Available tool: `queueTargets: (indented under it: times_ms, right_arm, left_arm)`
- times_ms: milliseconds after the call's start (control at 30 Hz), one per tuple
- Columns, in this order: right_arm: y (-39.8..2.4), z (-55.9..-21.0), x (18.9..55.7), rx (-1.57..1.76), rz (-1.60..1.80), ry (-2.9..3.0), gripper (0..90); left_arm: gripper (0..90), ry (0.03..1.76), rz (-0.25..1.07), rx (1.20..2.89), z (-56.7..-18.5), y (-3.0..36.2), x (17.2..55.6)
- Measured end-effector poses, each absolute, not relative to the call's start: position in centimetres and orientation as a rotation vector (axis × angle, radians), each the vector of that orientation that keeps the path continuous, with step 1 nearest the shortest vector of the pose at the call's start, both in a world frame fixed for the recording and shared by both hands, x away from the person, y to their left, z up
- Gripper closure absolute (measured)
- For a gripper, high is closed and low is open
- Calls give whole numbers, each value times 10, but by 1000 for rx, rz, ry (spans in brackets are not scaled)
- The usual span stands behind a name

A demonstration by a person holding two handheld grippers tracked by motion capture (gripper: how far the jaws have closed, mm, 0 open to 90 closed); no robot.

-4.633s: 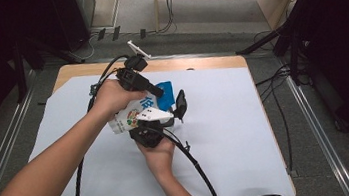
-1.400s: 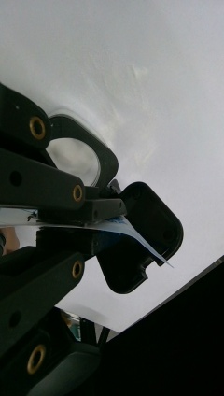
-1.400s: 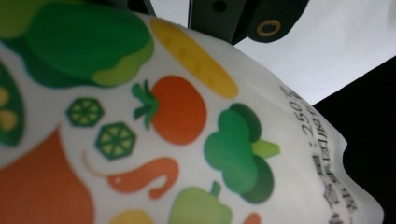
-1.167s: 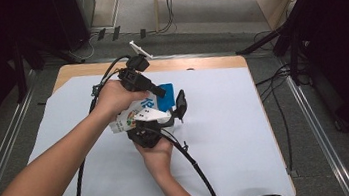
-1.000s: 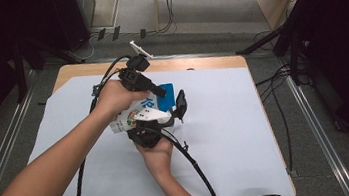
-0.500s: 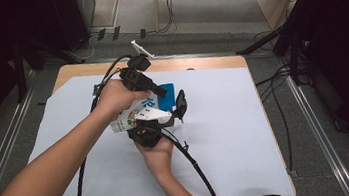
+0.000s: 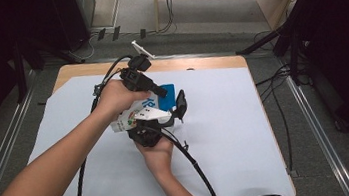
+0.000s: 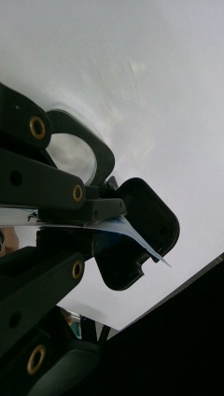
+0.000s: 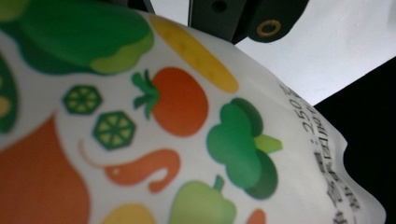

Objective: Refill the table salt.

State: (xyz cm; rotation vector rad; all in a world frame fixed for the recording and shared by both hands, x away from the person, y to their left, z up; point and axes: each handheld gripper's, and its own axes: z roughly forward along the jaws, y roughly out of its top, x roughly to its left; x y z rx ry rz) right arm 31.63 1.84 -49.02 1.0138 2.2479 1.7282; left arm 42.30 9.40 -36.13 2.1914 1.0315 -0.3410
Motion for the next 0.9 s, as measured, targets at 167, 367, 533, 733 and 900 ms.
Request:
queueTargets:
  times_ms: [167,367,533,733,900]
  right_arm:
    - [19,-491,317,1017,1734,2249,900]
    - [19,-492,317,1015,1725,2246,900]
    - [20,-493,318,1015,1726,2246,900]
    - [22,-494,318,1000,1723,2256,900]
    - [27,-492,312,941,1703,2261,900]
  left_arm:
    - [890,1031,-339,2191,-361,94,423]
    - [890,1028,-346,2193,-361,94,422]
    - [889,1020,-345,2185,-361,94,421]
    - [889,1023,-349,2172,-360,92,420]
    - [892,1011,-347,2186,-360,90,419]
